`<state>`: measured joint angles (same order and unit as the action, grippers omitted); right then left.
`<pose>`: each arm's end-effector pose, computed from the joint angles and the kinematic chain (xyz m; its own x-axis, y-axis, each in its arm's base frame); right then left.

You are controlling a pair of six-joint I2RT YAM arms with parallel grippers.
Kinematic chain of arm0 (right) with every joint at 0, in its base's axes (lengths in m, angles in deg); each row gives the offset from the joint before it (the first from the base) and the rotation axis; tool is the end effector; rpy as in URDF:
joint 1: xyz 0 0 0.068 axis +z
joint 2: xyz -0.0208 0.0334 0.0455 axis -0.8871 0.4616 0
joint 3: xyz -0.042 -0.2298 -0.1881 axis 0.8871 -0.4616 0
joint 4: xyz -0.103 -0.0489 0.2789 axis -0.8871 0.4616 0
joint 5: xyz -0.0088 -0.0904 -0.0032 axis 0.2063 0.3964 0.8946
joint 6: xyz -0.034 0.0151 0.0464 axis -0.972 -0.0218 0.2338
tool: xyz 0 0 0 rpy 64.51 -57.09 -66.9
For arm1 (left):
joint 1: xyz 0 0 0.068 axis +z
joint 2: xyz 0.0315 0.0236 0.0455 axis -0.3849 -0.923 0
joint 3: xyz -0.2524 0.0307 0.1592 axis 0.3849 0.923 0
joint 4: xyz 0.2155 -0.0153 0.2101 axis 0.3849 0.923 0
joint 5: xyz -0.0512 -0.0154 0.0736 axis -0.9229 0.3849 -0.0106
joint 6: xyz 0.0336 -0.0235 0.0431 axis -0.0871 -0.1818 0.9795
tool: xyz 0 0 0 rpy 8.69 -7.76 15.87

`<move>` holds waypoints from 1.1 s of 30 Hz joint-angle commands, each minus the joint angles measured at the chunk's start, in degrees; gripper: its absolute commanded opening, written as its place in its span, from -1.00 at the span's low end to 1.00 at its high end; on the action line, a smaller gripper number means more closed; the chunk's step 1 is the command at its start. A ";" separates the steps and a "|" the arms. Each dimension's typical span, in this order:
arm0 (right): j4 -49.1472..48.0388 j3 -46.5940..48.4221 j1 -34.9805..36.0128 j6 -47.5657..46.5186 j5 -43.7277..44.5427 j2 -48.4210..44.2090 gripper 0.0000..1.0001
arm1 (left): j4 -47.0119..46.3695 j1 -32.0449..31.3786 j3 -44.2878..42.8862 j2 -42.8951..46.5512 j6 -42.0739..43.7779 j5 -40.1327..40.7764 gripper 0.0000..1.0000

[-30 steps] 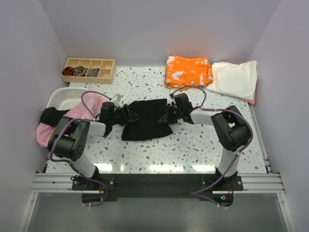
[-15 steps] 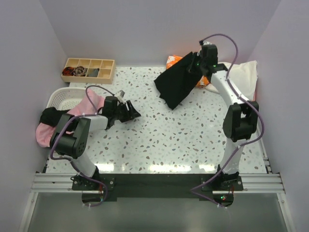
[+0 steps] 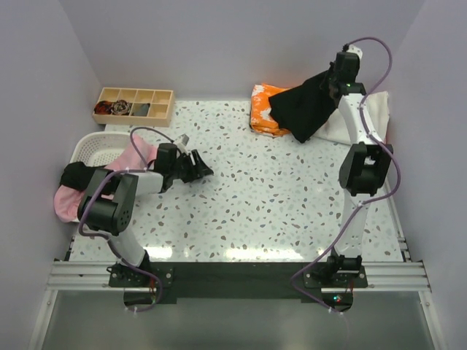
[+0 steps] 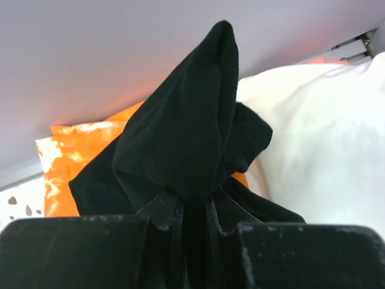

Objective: Fold and stack the t-shirts
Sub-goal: Put the neatly folded tshirt into the corner of the board with the right arm

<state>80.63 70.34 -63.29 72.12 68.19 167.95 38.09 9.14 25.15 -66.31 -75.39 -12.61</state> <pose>0.5935 -0.0155 0.3483 -0.3432 0.3218 -0.8824 0.2929 0.9293 0.2250 0.3466 -0.1016 0.1201 -0.8023 -0.3634 -0.4735 0.0591 0.7411 -0.6688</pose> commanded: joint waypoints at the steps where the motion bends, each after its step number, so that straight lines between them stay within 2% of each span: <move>1: -7.07 -3.07 3.41 -4.76 5.89 -2.77 -1.00 | 1.72 0.75 -0.54 -2.25 1.64 0.06 0.26; 6: -12.42 -5.88 5.43 -14.53 14.60 -0.30 -1.00 | 0.40 0.75 -0.80 -3.57 0.85 -1.61 0.25; 13: -22.08 -16.85 7.09 -22.71 10.48 -3.64 -1.00 | 0.40 0.75 -0.89 -4.01 0.76 -1.17 0.25; 17: -22.02 -15.83 7.19 -23.07 9.51 0.13 -1.00 | 0.48 0.75 -1.51 -4.45 0.85 -1.88 0.24; 20: -20.08 -10.82 5.09 -22.10 10.47 5.92 -1.00 | 1.62 0.75 -1.42 -3.83 1.47 -1.44 0.25; 24: -21.92 -6.60 1.31 -21.67 15.04 10.85 -1.00 | 2.50 0.84 -1.68 -3.57 1.99 -1.17 0.25; 27: -29.82 -8.26 -2.03 -22.63 21.28 11.65 -1.00 | 3.12 0.84 -2.21 -4.00 2.34 -1.08 0.25; 30: -31.85 -7.29 -4.22 -23.51 27.24 13.14 -1.00 | 4.26 0.84 -3.53 -4.71 2.78 -1.17 0.25; 33: -34.41 -10.54 -7.30 -20.09 29.54 11.39 -1.00 | 5.23 0.84 -4.32 -5.06 3.14 -0.65 0.25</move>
<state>53.89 60.66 -66.30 50.41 87.10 181.82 38.26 9.56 22.09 -69.24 -75.17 -15.45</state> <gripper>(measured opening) 0.106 0.620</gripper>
